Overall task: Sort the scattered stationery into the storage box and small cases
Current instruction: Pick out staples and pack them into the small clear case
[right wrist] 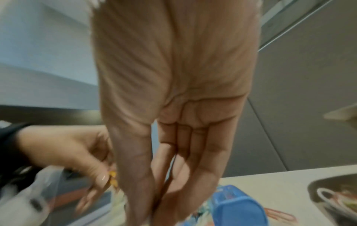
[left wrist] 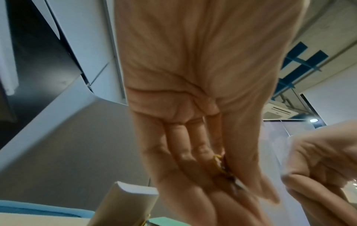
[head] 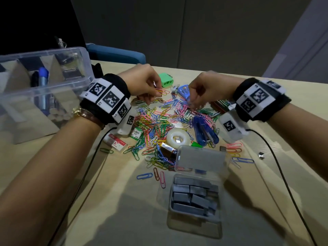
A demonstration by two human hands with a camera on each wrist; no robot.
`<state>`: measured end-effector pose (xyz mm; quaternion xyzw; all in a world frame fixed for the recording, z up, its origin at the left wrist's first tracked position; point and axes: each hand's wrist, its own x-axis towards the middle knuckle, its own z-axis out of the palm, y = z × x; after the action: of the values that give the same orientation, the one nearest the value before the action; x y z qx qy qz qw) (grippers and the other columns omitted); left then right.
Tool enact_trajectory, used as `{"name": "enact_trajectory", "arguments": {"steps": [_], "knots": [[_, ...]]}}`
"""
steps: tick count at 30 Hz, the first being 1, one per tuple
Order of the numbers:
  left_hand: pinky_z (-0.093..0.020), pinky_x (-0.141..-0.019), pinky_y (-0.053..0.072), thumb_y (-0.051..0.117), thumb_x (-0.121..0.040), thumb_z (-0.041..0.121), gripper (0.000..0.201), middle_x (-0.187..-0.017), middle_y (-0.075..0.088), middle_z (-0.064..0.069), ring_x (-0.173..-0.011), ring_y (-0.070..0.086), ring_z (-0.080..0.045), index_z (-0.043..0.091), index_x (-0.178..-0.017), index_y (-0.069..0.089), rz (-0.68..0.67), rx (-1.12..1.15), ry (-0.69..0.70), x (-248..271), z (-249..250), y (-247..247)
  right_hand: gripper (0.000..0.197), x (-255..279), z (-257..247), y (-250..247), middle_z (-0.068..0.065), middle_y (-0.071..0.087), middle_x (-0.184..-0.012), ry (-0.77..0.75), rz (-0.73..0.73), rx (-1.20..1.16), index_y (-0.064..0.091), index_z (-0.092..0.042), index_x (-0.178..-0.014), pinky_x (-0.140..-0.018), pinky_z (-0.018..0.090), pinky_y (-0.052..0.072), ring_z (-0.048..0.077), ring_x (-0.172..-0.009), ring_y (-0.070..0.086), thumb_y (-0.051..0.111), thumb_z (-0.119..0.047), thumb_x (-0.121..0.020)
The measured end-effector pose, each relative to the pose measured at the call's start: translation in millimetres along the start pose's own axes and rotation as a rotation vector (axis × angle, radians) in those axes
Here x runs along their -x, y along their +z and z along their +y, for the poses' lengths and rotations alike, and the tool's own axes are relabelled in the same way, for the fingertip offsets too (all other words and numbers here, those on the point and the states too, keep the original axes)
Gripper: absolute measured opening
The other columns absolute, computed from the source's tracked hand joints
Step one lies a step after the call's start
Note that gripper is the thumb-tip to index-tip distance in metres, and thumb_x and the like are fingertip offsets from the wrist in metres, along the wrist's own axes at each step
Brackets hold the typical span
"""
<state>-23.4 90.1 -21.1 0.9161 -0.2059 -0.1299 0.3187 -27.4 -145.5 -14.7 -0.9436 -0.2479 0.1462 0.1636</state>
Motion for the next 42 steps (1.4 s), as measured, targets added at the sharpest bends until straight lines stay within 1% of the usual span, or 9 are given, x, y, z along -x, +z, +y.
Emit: {"name": "enact_trajectory", "arguments": {"steps": [4, 7, 11, 16, 22, 27, 30, 35, 42], "knots": [[-0.020, -0.049, 0.052, 0.078, -0.070, 0.028, 0.030, -0.056, 0.064, -0.001, -0.044, 0.059, -0.003, 0.001, -0.083, 0.071, 0.072, 0.004, -0.035, 7.6, 2.7, 0.3, 0.025, -0.8, 1.1, -13.1, 0.010, 0.074, -0.083, 0.040, -0.142, -0.344, 0.064, -0.007, -0.108, -0.066, 0.022, 0.058, 0.011, -0.073, 0.071, 0.071, -0.006, -0.084], [-0.012, -0.047, 0.038, 0.074, -0.078, 0.037, 0.025, -0.048, 0.056, 0.012, -0.040, 0.049, 0.008, 0.012, -0.076, 0.072, 0.147, -0.099, 0.001, 10.7, 5.7, -1.4, 0.025, -7.4, 2.6, -17.0, 0.008, 0.074, -0.093, 0.051, -0.169, -0.426, 0.066, -0.010, -0.115, -0.066, 0.020, 0.057, 0.011, -0.080, 0.070, 0.063, -0.016, -0.090], [-0.009, -0.041, 0.032, 0.059, -0.093, 0.035, 0.028, -0.054, 0.052, 0.013, -0.044, 0.050, 0.007, 0.015, -0.075, 0.068, 0.172, -0.189, 0.013, 9.5, 9.5, -1.8, 0.031, -33.8, 13.7, -20.4, 0.006, 0.067, -0.118, 0.142, 0.050, -0.084, 0.065, -0.019, -0.124, -0.069, 0.024, 0.056, 0.015, -0.089, 0.067, 0.063, -0.018, -0.093], [-0.021, -0.051, 0.030, 0.046, -0.100, 0.038, 0.033, -0.065, 0.047, 0.008, -0.059, 0.043, -0.007, 0.017, -0.076, 0.054, 0.137, -0.292, -0.044, 6.8, 8.2, 1.7, 0.082, -60.8, 10.8, -9.6, 0.005, 0.052, -0.139, 0.193, -0.154, 0.411, 0.047, -0.029, -0.142, -0.098, 0.033, 0.041, 0.025, -0.119, 0.055, 0.086, -0.023, -0.071], [-0.028, -0.051, 0.036, 0.031, -0.105, 0.038, 0.051, -0.077, 0.054, -0.011, -0.059, 0.047, -0.019, 0.004, -0.079, 0.058, 0.139, -0.242, -0.160, 9.8, 4.1, -3.7, 0.064, -59.3, 5.0, -16.2, 0.002, 0.064, -0.115, 0.226, -0.023, 0.554, 0.064, -0.023, -0.117, -0.086, 0.040, 0.052, 0.026, -0.101, 0.060, 0.090, -0.039, -0.060], [-0.027, -0.053, 0.036, 0.034, -0.104, 0.030, 0.043, -0.080, 0.055, -0.010, -0.062, 0.046, -0.016, -0.001, -0.090, 0.062, 0.117, -0.300, -0.164, 7.8, 4.5, -1.0, 0.053, -49.7, 21.8, -47.9, 0.006, 0.073, -0.078, 0.360, 0.083, 0.309, 0.073, -0.007, -0.097, -0.067, 0.033, 0.058, 0.014, -0.066, 0.066, 0.079, -0.053, -0.072], [-0.025, -0.050, 0.031, 0.039, -0.104, 0.032, 0.034, -0.071, 0.049, -0.002, -0.060, 0.042, -0.009, 0.010, -0.083, 0.056, 0.109, -0.326, -0.123, 7.3, 6.8, 0.5, 0.055, -47.9, 30.6, -54.6, 0.007, 0.072, -0.080, 0.389, 0.080, 0.144, 0.070, -0.001, -0.094, -0.060, 0.029, 0.056, 0.013, -0.071, 0.070, 0.073, -0.053, -0.078], [-0.020, -0.054, 0.032, 0.059, -0.095, 0.032, 0.023, -0.072, 0.052, 0.011, -0.065, 0.044, -0.003, 0.022, -0.073, 0.062, 0.107, -0.323, -0.027, 10.1, 1.6, -2.9, 0.056, -45.9, 31.5, -49.9, 0.008, 0.072, -0.088, 0.414, -0.052, 0.116, 0.069, -0.001, -0.101, -0.066, 0.030, 0.056, 0.014, -0.078, 0.069, 0.075, -0.051, -0.076], [-0.027, -0.057, 0.032, 0.053, -0.098, 0.034, 0.027, -0.077, 0.056, 0.003, -0.068, 0.046, -0.008, 0.021, -0.076, 0.063, 0.131, -0.343, -0.048, 8.0, 1.1, -1.2, 0.055, -52.0, 26.1, -38.9, 0.011, 0.072, -0.089, 0.388, -0.060, 0.143, 0.069, -0.003, -0.087, -0.059, 0.027, 0.054, 0.015, -0.076, 0.069, 0.072, -0.058, -0.075]]}}
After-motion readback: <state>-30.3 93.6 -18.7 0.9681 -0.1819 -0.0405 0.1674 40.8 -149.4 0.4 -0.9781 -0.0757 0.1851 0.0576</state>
